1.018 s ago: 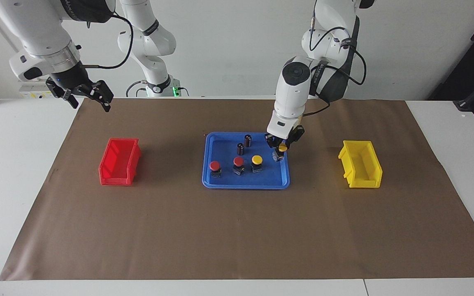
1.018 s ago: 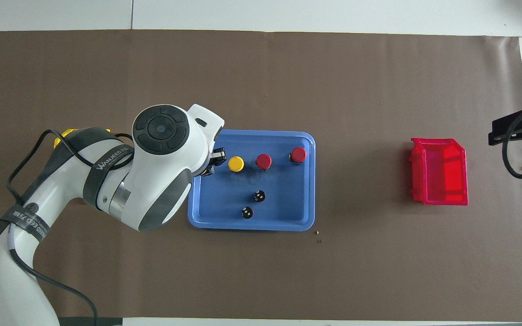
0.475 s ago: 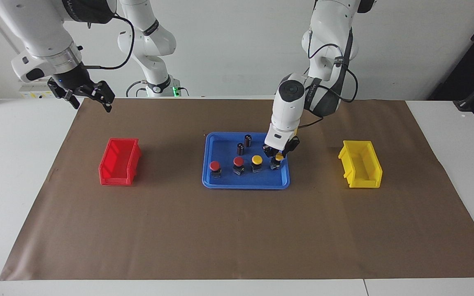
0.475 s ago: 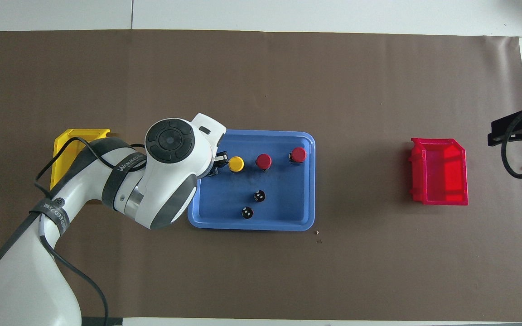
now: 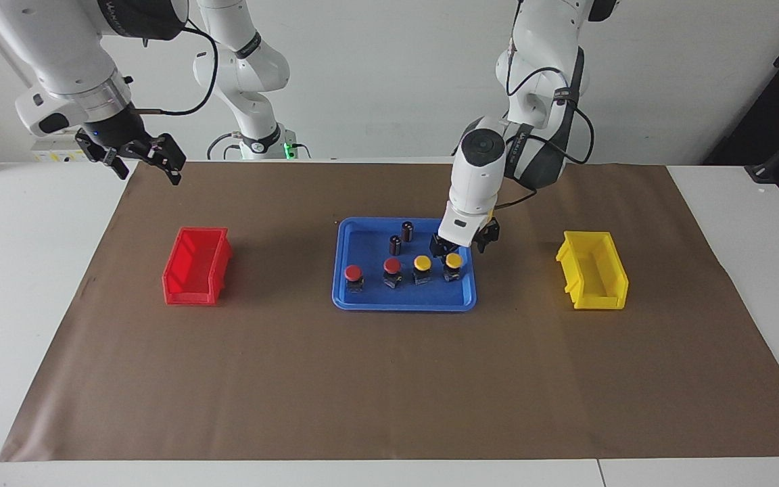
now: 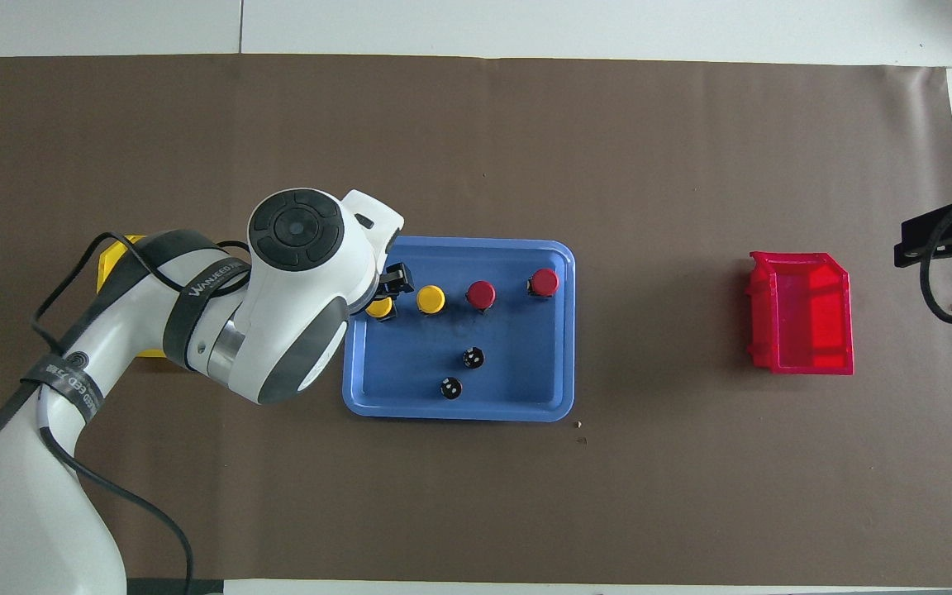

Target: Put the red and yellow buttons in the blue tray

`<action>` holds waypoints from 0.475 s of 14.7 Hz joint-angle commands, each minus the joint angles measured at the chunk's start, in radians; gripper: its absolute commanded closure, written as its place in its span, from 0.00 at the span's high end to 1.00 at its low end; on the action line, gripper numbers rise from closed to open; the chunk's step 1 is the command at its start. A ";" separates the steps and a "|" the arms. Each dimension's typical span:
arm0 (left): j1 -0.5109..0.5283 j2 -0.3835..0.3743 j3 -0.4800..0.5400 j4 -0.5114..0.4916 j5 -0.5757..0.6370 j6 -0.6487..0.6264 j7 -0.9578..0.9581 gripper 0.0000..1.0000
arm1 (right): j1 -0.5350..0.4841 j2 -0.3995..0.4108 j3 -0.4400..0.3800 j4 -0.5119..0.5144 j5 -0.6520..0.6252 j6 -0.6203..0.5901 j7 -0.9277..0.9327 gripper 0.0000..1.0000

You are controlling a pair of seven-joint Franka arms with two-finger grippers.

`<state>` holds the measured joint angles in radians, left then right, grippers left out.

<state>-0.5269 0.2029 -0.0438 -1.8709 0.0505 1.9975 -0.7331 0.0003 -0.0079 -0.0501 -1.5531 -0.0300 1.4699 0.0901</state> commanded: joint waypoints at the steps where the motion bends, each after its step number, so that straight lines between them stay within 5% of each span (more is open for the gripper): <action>1: 0.095 -0.045 0.008 0.050 -0.004 -0.117 0.175 1.00 | -0.023 -0.020 0.015 -0.024 0.002 -0.008 -0.023 1.00; 7: 0.307 -0.123 0.013 0.134 -0.057 -0.233 0.498 1.00 | -0.028 -0.027 0.033 -0.022 0.002 -0.054 -0.038 1.00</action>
<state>-0.2839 0.1204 -0.0257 -1.7409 0.0144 1.8045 -0.3448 -0.0063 -0.0127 -0.0310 -1.5539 -0.0299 1.4165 0.0833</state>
